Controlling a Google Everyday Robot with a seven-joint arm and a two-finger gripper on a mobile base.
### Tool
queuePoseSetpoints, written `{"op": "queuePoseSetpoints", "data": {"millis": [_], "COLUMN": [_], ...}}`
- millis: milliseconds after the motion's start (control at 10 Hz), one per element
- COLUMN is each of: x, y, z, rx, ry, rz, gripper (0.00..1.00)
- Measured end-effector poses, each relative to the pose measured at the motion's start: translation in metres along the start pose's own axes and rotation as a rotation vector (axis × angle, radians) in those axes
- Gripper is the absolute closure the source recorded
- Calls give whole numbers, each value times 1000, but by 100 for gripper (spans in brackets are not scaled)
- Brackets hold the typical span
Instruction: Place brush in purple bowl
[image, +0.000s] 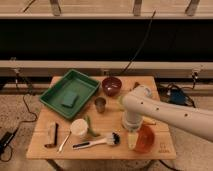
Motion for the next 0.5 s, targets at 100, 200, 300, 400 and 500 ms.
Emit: {"op": "queuePoseSetpoints", "data": {"millis": [100, 200, 300, 400, 500], "x": [-2, -6, -9, -13, -16], "y": [3, 6, 9, 11, 11], "z": [2, 5, 9, 15, 20], "rx": [-7, -8, -11, -14, -16], "ry": [-1, -7, -13, -27, -43], "rz": [4, 9, 12, 15, 17], "gripper": [20, 20, 20, 20, 20]}}
